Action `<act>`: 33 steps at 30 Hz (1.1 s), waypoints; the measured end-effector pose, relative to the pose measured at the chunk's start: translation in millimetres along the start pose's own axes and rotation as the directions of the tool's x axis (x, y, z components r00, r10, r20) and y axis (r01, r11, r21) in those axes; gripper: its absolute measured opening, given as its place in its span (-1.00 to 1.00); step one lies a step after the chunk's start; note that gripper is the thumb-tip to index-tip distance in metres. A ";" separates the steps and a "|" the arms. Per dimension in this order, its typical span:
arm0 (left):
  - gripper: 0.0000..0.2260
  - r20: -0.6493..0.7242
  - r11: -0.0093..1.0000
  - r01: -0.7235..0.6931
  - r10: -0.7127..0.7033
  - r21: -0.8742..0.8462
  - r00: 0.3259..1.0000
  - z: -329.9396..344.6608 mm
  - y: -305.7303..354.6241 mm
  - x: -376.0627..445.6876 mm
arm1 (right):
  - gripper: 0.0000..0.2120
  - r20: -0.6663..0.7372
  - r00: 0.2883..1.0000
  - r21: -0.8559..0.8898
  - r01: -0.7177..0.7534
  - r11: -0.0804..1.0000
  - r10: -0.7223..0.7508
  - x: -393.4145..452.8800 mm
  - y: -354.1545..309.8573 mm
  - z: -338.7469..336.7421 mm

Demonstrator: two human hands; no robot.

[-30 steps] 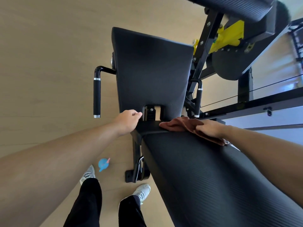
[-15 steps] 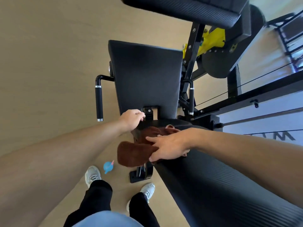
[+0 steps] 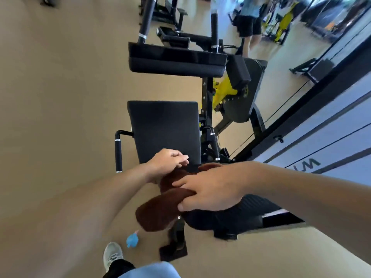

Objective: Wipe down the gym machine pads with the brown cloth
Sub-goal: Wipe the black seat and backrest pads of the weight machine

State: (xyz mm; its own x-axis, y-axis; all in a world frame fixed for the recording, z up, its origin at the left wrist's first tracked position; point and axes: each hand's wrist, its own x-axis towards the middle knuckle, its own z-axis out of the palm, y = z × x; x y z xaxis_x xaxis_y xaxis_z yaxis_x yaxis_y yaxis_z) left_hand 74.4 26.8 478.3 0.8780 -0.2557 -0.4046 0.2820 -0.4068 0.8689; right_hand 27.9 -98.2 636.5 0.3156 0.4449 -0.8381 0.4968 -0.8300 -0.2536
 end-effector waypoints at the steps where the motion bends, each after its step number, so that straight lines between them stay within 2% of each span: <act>1: -0.73 -0.028 1.000 -0.024 0.025 0.002 0.999 5.3 12.5 -10.6 | -0.58 -0.082 0.996 0.011 0.027 1.000 -0.026 -21.2 -0.9 7.2; 4: -0.71 -0.085 0.994 -0.099 0.096 -0.036 0.992 22.2 50.7 -48.1 | -0.66 -0.259 0.962 -0.027 0.082 0.996 -0.086 -77.1 13.0 40.7; 7: -0.70 -0.207 0.972 -0.236 0.234 0.013 0.950 33.7 80.5 -82.7 | -0.58 -0.378 0.918 -0.153 0.068 0.986 -0.122 -102.7 42.5 84.8; 10: -0.74 -0.405 0.915 -0.334 0.400 0.225 0.822 56.0 102.6 -115.4 | -0.44 -0.535 0.819 -0.313 0.039 0.949 -0.210 -98.3 74.4 128.2; 11: -0.76 -0.434 0.890 -0.346 0.448 0.297 0.781 68.5 109.2 -125.7 | -0.40 -0.577 0.784 -0.364 0.004 0.931 -0.229 -96.6 87.3 139.5; 13: -0.77 -0.398 0.838 -0.332 0.508 0.433 0.764 92.1 115.2 -137.4 | -0.37 -0.651 0.717 -0.429 -0.075 0.900 -0.250 -91.1 110.0 153.7; 15: -0.76 -0.283 0.782 -0.280 0.495 0.557 0.822 121.8 117.7 -139.2 | -0.39 -0.710 0.636 -0.479 -0.121 0.869 -0.303 -89.1 135.1 165.0; 18: -0.67 -0.217 0.687 -0.207 0.477 0.697 0.851 152.3 118.6 -135.7 | -0.44 -0.729 0.596 -0.510 -0.145 0.848 -0.337 -86.8 164.4 173.5; 21: -0.63 -0.176 0.651 -0.221 0.487 0.726 0.855 173.7 134.7 -124.1 | -0.48 -0.764 0.540 -0.492 -0.130 0.861 -0.354 -91.0 189.7 180.0; 26: -0.62 0.002 0.720 -0.214 0.283 0.660 0.959 188.2 177.5 -88.5 | -0.50 -0.869 0.417 -0.286 0.014 0.958 -0.265 -101.9 230.4 193.4; 28: -0.60 0.153 0.728 -0.236 0.181 0.644 0.972 192.0 199.6 -72.4 | -0.48 -0.919 0.366 -0.108 0.118 0.987 -0.144 -99.9 245.4 203.2; 29: -0.59 0.230 0.728 -0.240 0.116 0.641 0.966 193.9 210.1 -66.7 | -0.45 -0.931 0.363 0.036 0.227 0.973 -0.050 -97.0 247.4 208.5; 30: -0.58 0.288 0.739 -0.231 0.052 0.633 0.956 195.5 218.5 -58.6 | -0.42 -0.927 0.371 0.202 0.382 0.902 0.051 -93.2 247.7 213.1; 31: -0.57 0.311 0.754 -0.203 -0.002 0.624 0.950 196.2 225.1 -50.3 | -0.40 -0.909 0.393 0.347 0.533 0.772 0.137 -90.4 246.1 215.3; 32: -0.56 0.305 0.783 -0.149 -0.054 0.604 0.951 196.5 229.3 -41.1 | -0.42 -0.888 0.411 0.447 0.665 0.598 0.207 -87.1 244.2 214.7; 33: -0.54 0.281 0.819 -0.071 -0.112 0.569 0.953 196.4 230.3 -32.1 | -0.47 -0.864 0.424 0.504 0.731 0.460 0.273 -85.6 240.2 212.1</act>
State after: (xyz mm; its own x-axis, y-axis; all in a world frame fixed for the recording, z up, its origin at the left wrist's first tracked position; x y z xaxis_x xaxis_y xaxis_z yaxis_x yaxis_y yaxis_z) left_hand 35.3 -230.9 635.4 0.6968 -0.4442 -0.5631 -0.0516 -0.8142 0.5783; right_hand -51.3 -407.0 544.9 0.9677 0.2522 -0.0074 0.0515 -0.2263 -0.9727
